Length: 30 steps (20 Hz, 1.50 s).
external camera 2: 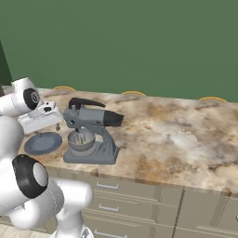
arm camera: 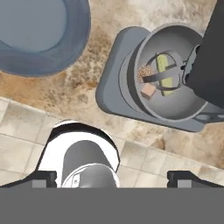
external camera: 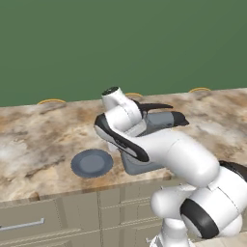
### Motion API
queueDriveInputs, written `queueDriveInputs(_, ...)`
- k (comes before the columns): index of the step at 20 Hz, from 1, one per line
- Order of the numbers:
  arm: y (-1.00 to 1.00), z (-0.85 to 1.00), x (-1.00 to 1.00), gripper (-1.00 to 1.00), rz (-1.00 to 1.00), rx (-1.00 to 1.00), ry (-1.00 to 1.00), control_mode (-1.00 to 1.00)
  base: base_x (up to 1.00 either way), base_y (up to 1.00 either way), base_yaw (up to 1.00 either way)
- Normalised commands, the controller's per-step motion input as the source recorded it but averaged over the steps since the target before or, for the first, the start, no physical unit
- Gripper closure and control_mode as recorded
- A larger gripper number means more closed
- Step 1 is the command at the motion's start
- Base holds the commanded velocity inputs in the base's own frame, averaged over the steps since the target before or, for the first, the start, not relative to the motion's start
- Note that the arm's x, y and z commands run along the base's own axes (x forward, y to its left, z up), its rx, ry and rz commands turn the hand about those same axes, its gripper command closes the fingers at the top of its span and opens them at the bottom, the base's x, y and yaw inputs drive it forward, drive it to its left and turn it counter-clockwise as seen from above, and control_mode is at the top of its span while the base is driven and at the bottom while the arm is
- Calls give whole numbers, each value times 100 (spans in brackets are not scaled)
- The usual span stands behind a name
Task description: Add butter and sugar cubes to the stand mixer bowl and then turn on the stand mixer to begin making frosting.
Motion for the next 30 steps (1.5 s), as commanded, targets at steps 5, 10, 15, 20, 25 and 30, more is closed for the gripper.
queueDriveInputs(5, 1, 3, -28, -100, 0, -2, -16, -100, 0, 0, 0)
queueDriveInputs(10, -8, 6, 6, -100, -2, -6, -10, -100, 0, 0, 0)
queueDriveInputs(15, -24, 15, 32, -100, -6, -3, 0, -100, 0, 0, 0)
queueDriveInputs(20, -13, 34, 26, -100, -7, 0, -2, -100, 0, 0, 0)
queueDriveInputs(25, -10, 6, 6, -100, -3, -6, -12, -100, 0, 0, 0)
queueDriveInputs(30, -30, 0, -1, -100, -1, -10, -17, -100, 0, 0, 0)
